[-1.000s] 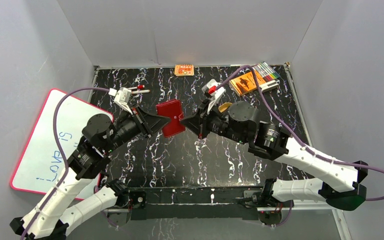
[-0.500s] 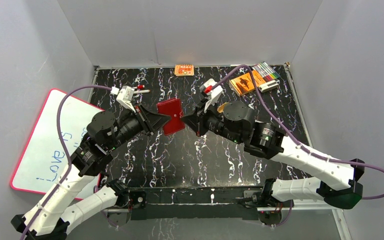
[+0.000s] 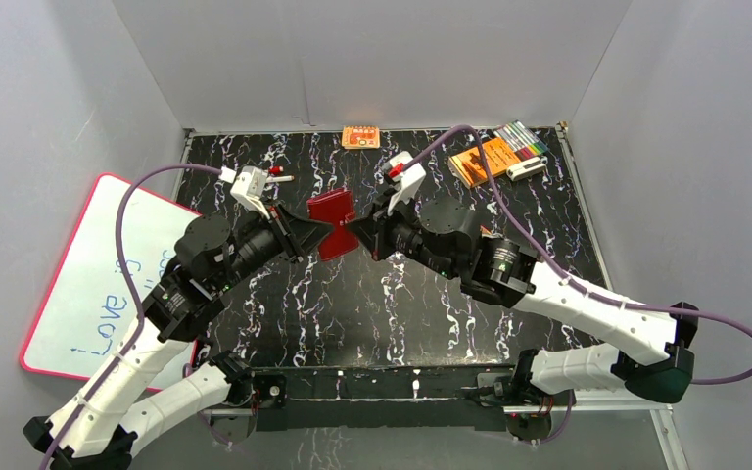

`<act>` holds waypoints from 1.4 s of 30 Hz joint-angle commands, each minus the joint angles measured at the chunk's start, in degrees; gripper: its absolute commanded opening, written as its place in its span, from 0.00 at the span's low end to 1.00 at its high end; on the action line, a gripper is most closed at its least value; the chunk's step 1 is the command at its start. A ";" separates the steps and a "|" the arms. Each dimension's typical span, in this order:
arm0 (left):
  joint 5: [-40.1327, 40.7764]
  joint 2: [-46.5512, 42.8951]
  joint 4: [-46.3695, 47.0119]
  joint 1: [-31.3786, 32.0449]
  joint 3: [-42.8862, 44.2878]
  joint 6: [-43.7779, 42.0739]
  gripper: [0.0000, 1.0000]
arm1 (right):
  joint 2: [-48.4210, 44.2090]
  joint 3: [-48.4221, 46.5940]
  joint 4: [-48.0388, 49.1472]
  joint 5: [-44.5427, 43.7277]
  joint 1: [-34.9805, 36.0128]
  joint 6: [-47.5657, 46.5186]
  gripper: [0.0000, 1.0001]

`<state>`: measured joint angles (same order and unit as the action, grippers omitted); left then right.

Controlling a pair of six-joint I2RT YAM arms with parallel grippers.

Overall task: Put the credit cards into the card holder
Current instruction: Close the card holder.

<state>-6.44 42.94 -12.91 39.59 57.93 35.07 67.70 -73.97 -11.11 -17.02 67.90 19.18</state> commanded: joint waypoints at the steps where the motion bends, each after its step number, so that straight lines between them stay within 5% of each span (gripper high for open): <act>1: 1.51 -0.17 1.71 0.04 2.64 -2.12 0.00 | 0.94 -0.33 4.91 -2.44 0.30 0.77 0.00; 21: 1.07 0.51 1.14 0.02 3.51 -2.65 0.00 | 4.32 -2.64 3.65 -0.74 0.30 0.07 0.00; 42: -11.00 1.59 3.72 0.04 4.41 -2.37 0.00 | 8.36 -6.04 1.52 -0.57 0.30 -0.46 0.00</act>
<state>-5.17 45.28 -15.64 38.30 59.37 31.51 74.24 -77.49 -12.21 -19.16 67.88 18.83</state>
